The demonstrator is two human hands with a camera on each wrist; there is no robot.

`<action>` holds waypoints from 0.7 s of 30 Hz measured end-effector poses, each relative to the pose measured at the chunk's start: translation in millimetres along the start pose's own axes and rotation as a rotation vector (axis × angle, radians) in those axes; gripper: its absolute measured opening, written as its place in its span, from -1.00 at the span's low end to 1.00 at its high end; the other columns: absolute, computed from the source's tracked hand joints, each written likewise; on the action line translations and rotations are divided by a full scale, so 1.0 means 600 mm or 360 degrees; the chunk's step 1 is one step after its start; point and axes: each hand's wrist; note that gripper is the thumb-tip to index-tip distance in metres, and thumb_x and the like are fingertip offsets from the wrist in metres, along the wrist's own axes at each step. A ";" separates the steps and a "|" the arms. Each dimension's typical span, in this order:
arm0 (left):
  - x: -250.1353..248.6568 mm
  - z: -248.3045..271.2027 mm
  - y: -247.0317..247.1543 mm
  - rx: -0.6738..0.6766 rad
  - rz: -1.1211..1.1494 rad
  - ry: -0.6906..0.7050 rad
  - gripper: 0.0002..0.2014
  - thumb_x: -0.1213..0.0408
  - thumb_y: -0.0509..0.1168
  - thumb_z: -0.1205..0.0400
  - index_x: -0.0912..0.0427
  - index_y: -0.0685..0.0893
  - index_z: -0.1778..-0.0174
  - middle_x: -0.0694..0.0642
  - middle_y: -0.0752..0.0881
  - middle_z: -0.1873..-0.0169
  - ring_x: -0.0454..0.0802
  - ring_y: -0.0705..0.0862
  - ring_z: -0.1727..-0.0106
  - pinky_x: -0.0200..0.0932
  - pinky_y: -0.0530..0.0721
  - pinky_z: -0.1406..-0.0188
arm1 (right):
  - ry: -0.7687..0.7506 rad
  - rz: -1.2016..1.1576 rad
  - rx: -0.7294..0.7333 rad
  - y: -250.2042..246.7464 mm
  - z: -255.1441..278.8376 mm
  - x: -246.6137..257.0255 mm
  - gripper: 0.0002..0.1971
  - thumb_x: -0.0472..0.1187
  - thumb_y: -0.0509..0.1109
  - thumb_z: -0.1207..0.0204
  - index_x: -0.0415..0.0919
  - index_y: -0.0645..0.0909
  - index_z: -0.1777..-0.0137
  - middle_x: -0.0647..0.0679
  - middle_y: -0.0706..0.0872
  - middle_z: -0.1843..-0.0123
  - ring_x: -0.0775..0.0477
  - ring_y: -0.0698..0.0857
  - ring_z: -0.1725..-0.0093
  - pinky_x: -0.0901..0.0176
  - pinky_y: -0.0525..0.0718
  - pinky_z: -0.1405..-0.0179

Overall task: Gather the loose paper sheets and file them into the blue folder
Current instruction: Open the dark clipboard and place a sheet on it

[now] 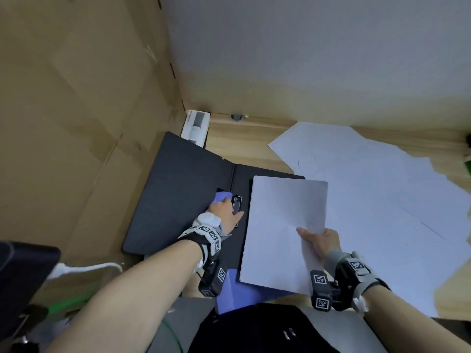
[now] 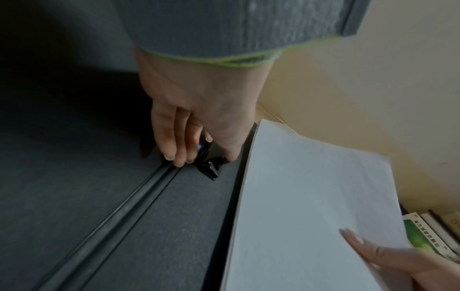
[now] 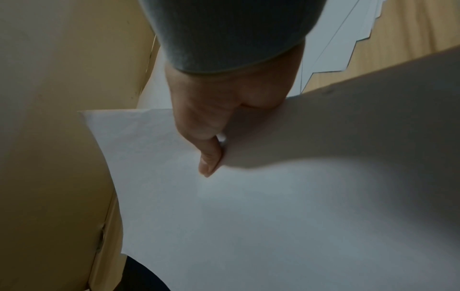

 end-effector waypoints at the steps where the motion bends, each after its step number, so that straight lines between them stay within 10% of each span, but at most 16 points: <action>1: -0.001 -0.004 -0.003 0.0009 -0.0043 0.0021 -0.45 -0.17 0.15 -0.68 0.33 0.52 -0.21 0.27 0.69 -0.07 0.27 0.68 -0.07 -0.02 0.53 0.16 | -0.0001 -0.0007 -0.0001 -0.001 -0.002 0.001 -0.71 -0.21 0.70 -0.30 -0.32 0.70 0.11 -0.24 0.80 0.21 -0.26 0.76 0.23 -0.12 0.79 0.14; 5: -0.021 0.002 -0.024 0.0041 -0.0312 0.0175 -0.56 -0.03 0.09 -0.73 0.32 0.63 -0.07 0.24 0.73 0.02 0.24 0.71 -0.03 -0.07 0.54 0.19 | -0.0002 -0.0020 -0.0010 0.001 -0.017 0.000 -0.72 -0.19 0.72 -0.27 -0.30 0.72 0.16 -0.22 0.81 0.23 -0.19 0.74 0.31 0.01 0.72 0.24; 9: -0.032 0.008 -0.031 0.0243 -0.0769 0.0428 -0.71 0.58 0.20 -0.57 0.33 0.64 -0.18 0.24 0.68 0.01 0.20 0.74 -0.10 -0.09 0.49 0.25 | 0.0000 -0.0036 0.0028 0.010 -0.027 0.001 -0.70 -0.17 0.73 -0.25 -0.32 0.75 0.13 -0.20 0.81 0.27 -0.18 0.73 0.33 0.04 0.70 0.28; 11: -0.031 0.013 -0.042 0.0364 -0.0727 0.0395 -0.60 0.76 0.12 -0.35 0.29 0.63 0.06 0.13 0.54 0.32 0.09 0.75 0.08 -0.20 0.40 0.43 | -0.0006 -0.0020 0.0061 0.013 -0.028 0.008 -0.73 -0.18 0.71 -0.28 -0.30 0.74 0.13 -0.19 0.80 0.28 -0.18 0.72 0.34 0.05 0.71 0.28; 14: -0.027 -0.006 -0.044 0.0480 -0.0710 0.0295 -0.73 0.62 0.12 -0.05 0.18 0.20 0.62 0.03 0.06 0.57 -0.15 0.23 0.61 -0.30 -0.09 0.58 | -0.0005 -0.0023 0.0085 0.021 -0.030 0.014 -0.74 -0.19 0.71 -0.29 -0.29 0.74 0.14 -0.20 0.79 0.28 -0.18 0.71 0.34 0.04 0.71 0.27; 16: -0.016 -0.026 -0.038 0.0251 -0.0534 0.0596 -0.42 0.57 0.27 0.16 0.22 -0.10 0.65 0.04 -0.08 0.60 -0.14 0.06 0.62 -0.35 -0.27 0.43 | -0.0012 -0.0020 0.0103 0.029 -0.030 0.019 -0.74 -0.19 0.71 -0.29 -0.29 0.74 0.14 -0.20 0.79 0.27 -0.19 0.71 0.33 0.05 0.71 0.26; 19: -0.025 -0.002 -0.060 0.0603 -0.0392 0.0299 -0.91 0.49 0.33 -0.54 0.41 0.62 0.28 0.04 0.29 0.48 -0.06 0.39 0.39 -0.28 0.06 0.58 | -0.0024 -0.0016 0.0137 0.043 -0.029 0.026 -0.74 -0.19 0.70 -0.30 -0.30 0.73 0.13 -0.20 0.79 0.26 -0.19 0.71 0.34 0.06 0.71 0.29; 21: -0.013 -0.006 -0.062 0.0523 -0.0084 0.0309 -0.78 0.39 0.07 -0.76 0.24 0.64 -0.03 -0.01 0.32 0.43 -0.14 0.35 0.44 -0.38 0.27 0.54 | -0.0030 -0.0006 0.0132 0.055 -0.031 0.033 -0.72 -0.19 0.70 -0.31 -0.31 0.72 0.11 -0.21 0.79 0.24 -0.21 0.73 0.32 0.01 0.74 0.25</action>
Point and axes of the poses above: each hand's wrist, its own z-axis away from the middle knuckle, its own y-axis out of the palm, x = y × z
